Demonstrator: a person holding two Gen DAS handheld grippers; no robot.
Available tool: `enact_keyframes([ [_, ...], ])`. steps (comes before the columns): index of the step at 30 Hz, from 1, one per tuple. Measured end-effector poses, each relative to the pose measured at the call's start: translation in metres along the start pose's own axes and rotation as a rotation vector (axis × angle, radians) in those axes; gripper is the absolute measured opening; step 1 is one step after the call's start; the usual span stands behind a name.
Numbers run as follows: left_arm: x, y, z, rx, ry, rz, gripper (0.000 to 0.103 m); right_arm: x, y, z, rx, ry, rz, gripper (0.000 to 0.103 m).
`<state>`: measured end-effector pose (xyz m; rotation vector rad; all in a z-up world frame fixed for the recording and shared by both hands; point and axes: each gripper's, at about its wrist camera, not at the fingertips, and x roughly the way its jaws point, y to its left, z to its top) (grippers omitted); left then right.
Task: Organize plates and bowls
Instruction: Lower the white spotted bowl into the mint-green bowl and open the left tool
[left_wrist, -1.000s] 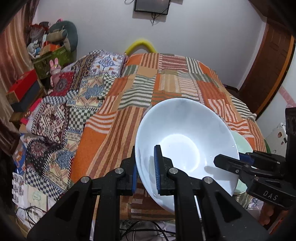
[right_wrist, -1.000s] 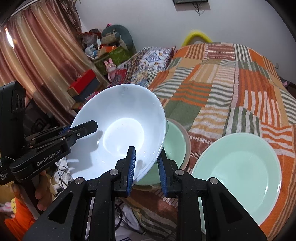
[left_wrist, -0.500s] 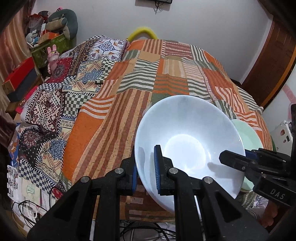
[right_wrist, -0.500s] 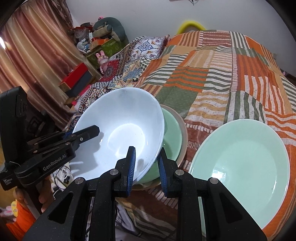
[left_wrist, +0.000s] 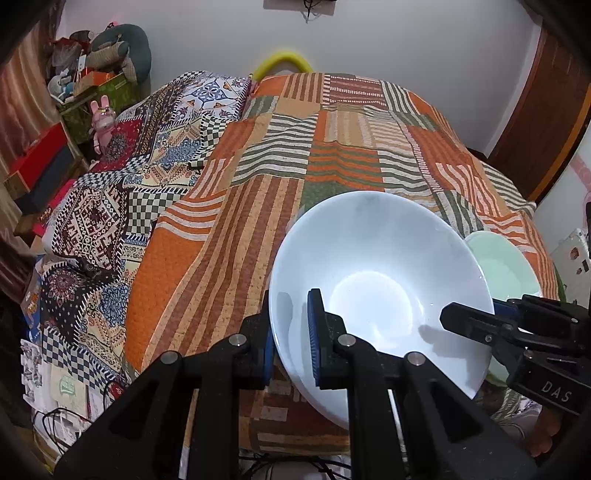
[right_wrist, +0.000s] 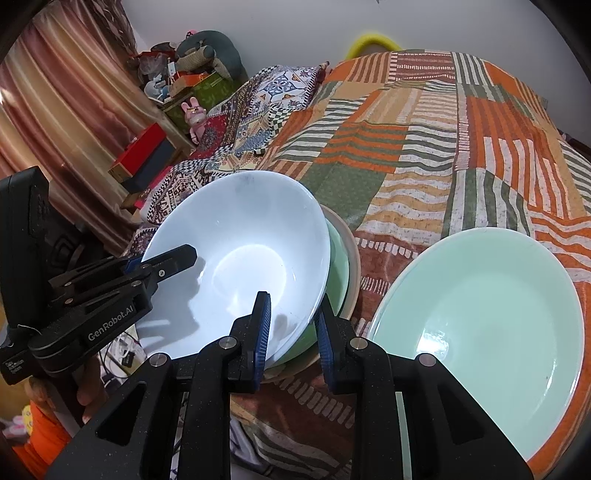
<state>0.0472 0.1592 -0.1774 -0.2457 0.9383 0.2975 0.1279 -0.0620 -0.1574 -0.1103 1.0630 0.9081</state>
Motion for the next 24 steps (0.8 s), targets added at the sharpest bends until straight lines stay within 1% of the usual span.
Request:
enact_keyframes([
  [7, 0.007, -0.004, -0.001, 0.038, -0.001, 0.04, 0.014, 0.006, -0.004, -0.001, 0.007, 0.01, 0.006, 0.022],
  [11, 0.008, -0.002, 0.0, 0.038, -0.001, 0.051, 0.015, 0.005, -0.005, -0.001, 0.005, 0.004, 0.0, 0.023],
  [12, 0.009, -0.001, 0.001, 0.034, 0.004, 0.046, 0.015, 0.005, -0.005, -0.001, 0.005, 0.001, -0.002, 0.026],
  [14, 0.011, 0.0, 0.002, 0.023, 0.021, 0.016, 0.015, 0.004, -0.006, 0.0, 0.007, -0.006, -0.012, 0.027],
  [15, 0.012, 0.0, 0.002, 0.024, 0.02, 0.013, 0.015, 0.003, -0.007, 0.0, 0.003, -0.009, -0.011, 0.027],
  [20, 0.013, -0.008, 0.001, 0.047, 0.026, 0.012, 0.015, 0.001, -0.005, 0.0, -0.009, -0.015, -0.012, 0.029],
  [24, 0.007, -0.007, 0.002, 0.05, 0.008, 0.013, 0.015, -0.002, -0.005, 0.001, -0.009, -0.018, -0.014, 0.029],
])
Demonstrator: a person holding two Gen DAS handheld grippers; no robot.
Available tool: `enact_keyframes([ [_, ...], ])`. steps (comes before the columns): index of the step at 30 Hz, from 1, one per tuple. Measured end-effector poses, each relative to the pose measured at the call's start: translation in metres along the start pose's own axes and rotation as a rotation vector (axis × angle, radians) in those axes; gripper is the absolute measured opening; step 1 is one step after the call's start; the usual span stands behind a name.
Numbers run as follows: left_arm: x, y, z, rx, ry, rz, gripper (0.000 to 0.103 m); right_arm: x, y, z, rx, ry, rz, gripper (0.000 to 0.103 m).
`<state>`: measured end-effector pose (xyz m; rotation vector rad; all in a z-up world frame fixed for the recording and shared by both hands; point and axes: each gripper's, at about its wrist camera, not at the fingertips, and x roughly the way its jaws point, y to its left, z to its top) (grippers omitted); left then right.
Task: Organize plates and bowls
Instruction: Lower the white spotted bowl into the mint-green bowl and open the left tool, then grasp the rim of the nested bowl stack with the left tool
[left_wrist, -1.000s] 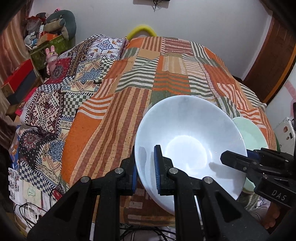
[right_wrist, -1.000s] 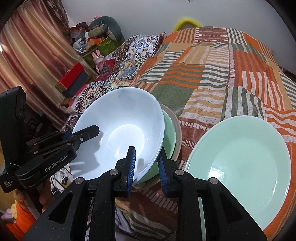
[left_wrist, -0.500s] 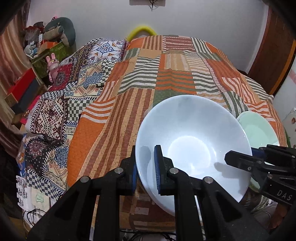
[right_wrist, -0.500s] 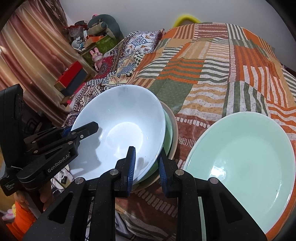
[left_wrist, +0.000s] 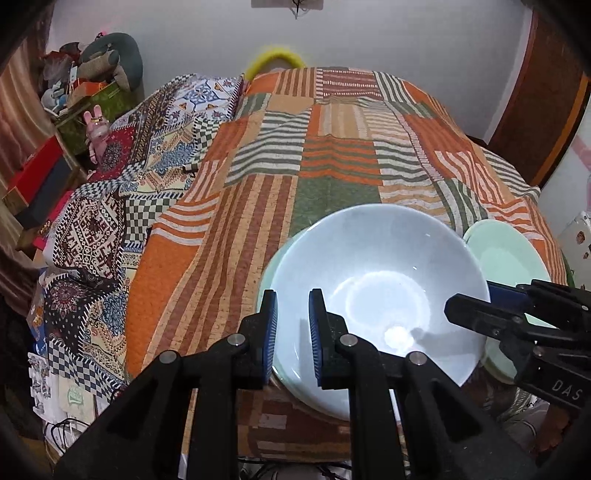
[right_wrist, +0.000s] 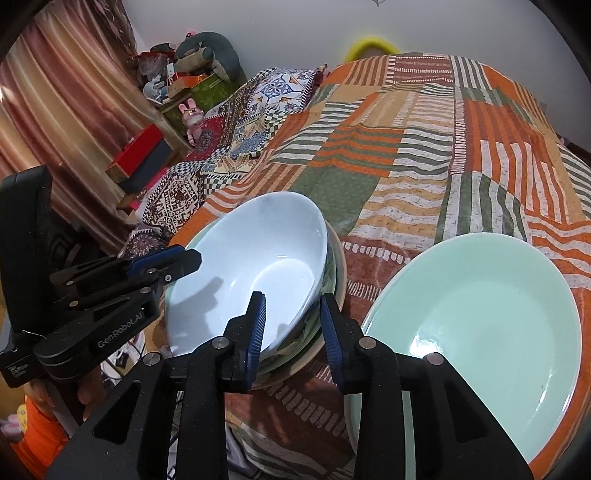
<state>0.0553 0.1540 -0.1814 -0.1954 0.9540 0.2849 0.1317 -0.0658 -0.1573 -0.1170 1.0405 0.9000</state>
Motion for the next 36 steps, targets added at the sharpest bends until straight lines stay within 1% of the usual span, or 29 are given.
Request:
enact_keyframes([
  [3, -0.008, 0.004, 0.003, -0.009, -0.016, -0.01, 0.016, -0.005, 0.0, 0.002, -0.008, -0.015, -0.006, 0.03],
  [7, -0.021, 0.007, 0.004, -0.018, -0.055, -0.023, 0.028, -0.014, 0.0, 0.003, -0.023, -0.043, -0.029, 0.034],
  [9, -0.026, 0.009, 0.004, -0.025, -0.07, -0.026, 0.041, -0.015, -0.003, 0.004, -0.019, -0.052, -0.035, 0.036],
  [12, -0.029, 0.013, 0.002, -0.033, -0.084, -0.026, 0.047, -0.016, -0.009, 0.006, -0.002, -0.055, -0.04, 0.036],
  [15, -0.027, 0.02, -0.001, -0.048, -0.074, -0.035, 0.051, -0.011, -0.014, 0.006, 0.017, -0.044, -0.043, 0.037],
  [16, -0.024, 0.023, -0.003, -0.06, -0.066, -0.041, 0.051, -0.009, -0.014, 0.006, 0.02, -0.037, -0.044, 0.037],
  [18, -0.018, 0.029, -0.006, -0.08, -0.045, -0.05, 0.052, -0.003, -0.014, 0.006, 0.022, -0.02, -0.045, 0.046],
  [19, -0.014, 0.03, -0.008, -0.089, -0.035, -0.054, 0.052, -0.002, -0.015, 0.006, 0.025, -0.015, -0.045, 0.047],
  [22, -0.002, 0.038, -0.013, -0.125, 0.008, -0.089, 0.052, 0.005, -0.016, 0.006, 0.031, 0.001, -0.038, 0.047],
  [26, 0.013, 0.043, -0.019, -0.157, 0.045, -0.128, 0.052, 0.012, -0.017, 0.007, 0.041, 0.019, -0.021, 0.047],
  [32, 0.029, 0.041, -0.024, -0.162, 0.081, -0.144, 0.052, 0.023, -0.018, 0.007, 0.044, 0.043, -0.02, 0.047],
  [36, 0.032, 0.041, -0.025, -0.177, 0.078, -0.147, 0.052, 0.027, -0.02, 0.008, 0.045, 0.055, -0.011, 0.047],
])
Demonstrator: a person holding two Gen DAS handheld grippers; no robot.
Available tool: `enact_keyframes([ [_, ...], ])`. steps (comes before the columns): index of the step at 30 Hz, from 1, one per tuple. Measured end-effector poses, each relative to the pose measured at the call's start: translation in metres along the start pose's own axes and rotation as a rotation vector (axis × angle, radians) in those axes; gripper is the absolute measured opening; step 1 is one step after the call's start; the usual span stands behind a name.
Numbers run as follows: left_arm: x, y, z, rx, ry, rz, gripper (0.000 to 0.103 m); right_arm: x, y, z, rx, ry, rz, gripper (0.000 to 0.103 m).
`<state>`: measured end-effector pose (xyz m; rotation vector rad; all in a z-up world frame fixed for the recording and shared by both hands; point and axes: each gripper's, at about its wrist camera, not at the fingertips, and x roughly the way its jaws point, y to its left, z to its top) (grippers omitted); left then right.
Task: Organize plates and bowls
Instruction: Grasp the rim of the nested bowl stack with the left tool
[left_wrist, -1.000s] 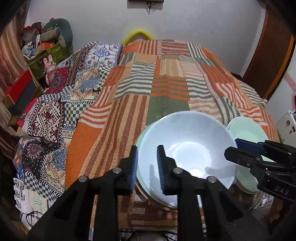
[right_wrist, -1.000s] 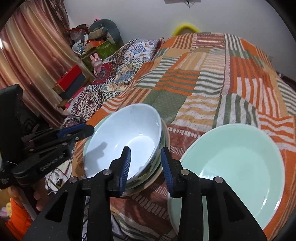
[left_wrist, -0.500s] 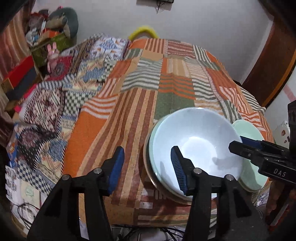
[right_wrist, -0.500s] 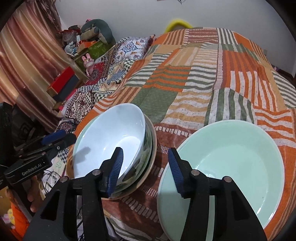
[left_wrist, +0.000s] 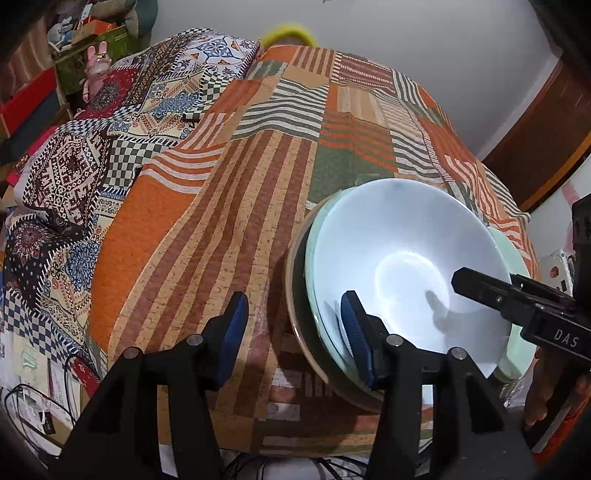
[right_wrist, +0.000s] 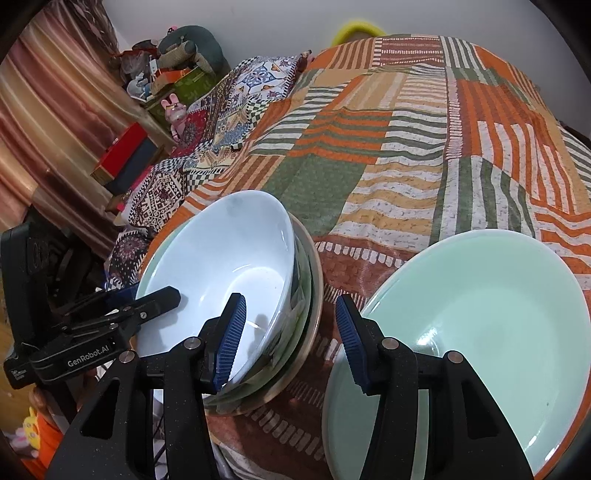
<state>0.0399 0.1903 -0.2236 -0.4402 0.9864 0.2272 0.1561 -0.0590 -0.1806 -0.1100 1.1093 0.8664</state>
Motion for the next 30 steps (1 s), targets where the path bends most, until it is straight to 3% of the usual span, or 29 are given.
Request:
enact_keyframes([
  [4, 0.003, 0.001, -0.001, -0.017, 0.005, -0.03, 0.048, 0.004, -0.001, -0.002, -0.004, 0.008, 0.009, 0.04],
  [9, 0.002, -0.004, -0.002, -0.007, 0.01, -0.065, 0.032, 0.005, 0.003, -0.003, -0.014, 0.009, 0.009, 0.038],
  [20, -0.002, -0.016, -0.004, 0.011, 0.016, 0.01, 0.032, 0.003, 0.01, -0.003, -0.027, 0.005, -0.056, 0.036],
  [30, -0.013, -0.025, -0.005, 0.023, 0.012, 0.024, 0.032, -0.009, 0.009, -0.006, 0.004, -0.009, -0.057, 0.035],
])
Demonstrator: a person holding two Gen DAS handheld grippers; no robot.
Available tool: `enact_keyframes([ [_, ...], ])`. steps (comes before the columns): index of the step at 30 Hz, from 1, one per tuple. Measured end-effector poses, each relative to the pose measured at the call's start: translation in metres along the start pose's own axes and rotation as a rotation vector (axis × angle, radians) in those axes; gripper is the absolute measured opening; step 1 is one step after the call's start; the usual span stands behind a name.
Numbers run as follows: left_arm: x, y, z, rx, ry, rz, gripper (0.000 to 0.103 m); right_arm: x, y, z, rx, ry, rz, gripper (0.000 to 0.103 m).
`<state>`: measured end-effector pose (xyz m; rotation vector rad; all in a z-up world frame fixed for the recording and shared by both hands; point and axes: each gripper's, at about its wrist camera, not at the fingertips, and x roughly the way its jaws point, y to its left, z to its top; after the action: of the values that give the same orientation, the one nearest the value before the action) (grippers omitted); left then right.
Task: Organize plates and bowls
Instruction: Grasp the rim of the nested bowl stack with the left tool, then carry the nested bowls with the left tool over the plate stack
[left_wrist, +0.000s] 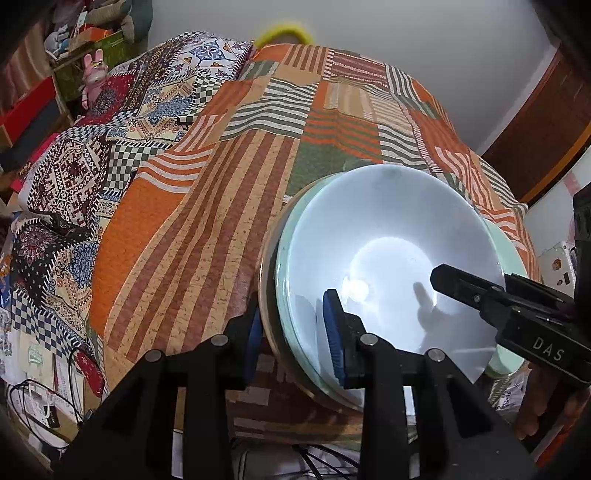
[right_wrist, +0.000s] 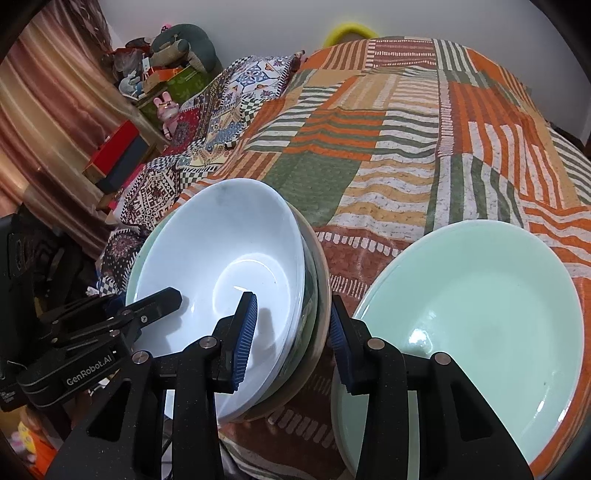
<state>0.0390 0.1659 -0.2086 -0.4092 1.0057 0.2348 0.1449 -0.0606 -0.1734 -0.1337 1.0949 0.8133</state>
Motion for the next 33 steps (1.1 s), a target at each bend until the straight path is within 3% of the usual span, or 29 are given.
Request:
enact_keyframes([
  [33, -0.078, -0.07, 0.015, 0.13, -0.187, -0.035, 0.032, -0.083, -0.021, -0.001, 0.045, -0.228, 0.019, 0.035],
])
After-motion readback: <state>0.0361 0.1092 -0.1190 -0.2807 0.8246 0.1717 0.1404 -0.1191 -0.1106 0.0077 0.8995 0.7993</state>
